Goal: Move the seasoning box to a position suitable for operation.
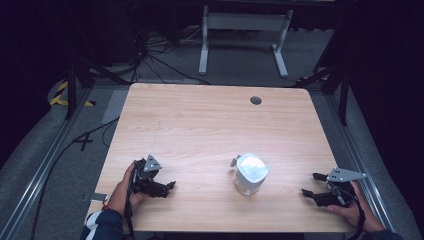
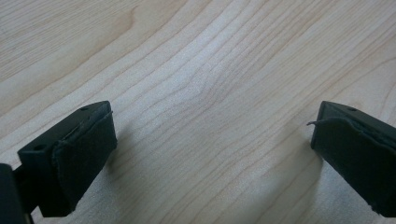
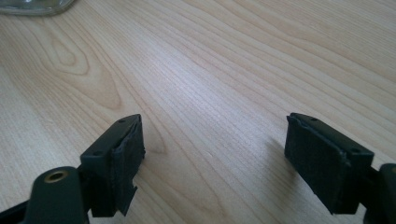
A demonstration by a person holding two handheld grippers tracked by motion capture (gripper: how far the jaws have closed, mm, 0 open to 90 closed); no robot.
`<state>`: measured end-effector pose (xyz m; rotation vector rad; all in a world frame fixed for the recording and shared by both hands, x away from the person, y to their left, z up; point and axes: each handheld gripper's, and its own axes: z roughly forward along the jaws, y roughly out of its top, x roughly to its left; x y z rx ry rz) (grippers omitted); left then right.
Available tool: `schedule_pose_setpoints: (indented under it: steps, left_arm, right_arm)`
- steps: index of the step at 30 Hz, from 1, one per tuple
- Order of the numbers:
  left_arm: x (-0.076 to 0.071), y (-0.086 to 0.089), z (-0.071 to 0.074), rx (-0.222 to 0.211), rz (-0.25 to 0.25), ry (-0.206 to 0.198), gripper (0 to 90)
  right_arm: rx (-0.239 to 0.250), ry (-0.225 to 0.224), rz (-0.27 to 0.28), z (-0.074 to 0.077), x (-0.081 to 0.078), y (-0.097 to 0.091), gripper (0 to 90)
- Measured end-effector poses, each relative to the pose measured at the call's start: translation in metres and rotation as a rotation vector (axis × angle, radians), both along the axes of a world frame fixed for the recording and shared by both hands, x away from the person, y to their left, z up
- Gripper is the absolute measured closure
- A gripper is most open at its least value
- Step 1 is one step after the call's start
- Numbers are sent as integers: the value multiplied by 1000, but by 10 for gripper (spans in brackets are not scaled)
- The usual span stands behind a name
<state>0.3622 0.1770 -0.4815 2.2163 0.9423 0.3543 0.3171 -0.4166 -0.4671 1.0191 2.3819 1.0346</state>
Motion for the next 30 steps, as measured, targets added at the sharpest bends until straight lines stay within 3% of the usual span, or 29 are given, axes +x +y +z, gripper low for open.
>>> schedule_pose_setpoints:
  steps: [20, 22, 26, 28, 30]
  left_arm:
    - [-5, 4, 2, 17, -74, 13, 6]
    - [-5, 4, 5, 31, -82, 27, 29]
    - [-5, 2, 9, 10, -94, 26, 198]
    - [-5, 0, 12, 29, -100, 21, 190]
    - [-5, -5, 17, 11, -117, 7, 231]
  right_arm:
    - [1, 0, 2, 0, 0, 0, 199]
    - [0, 0, 3, 0, 0, 0, 199]
    - [0, -1, 3, 0, 0, 0, 199]
    - [0, 0, 3, 0, 0, 0, 199]
    - [0, 0, 3, 0, 0, 0, 199]
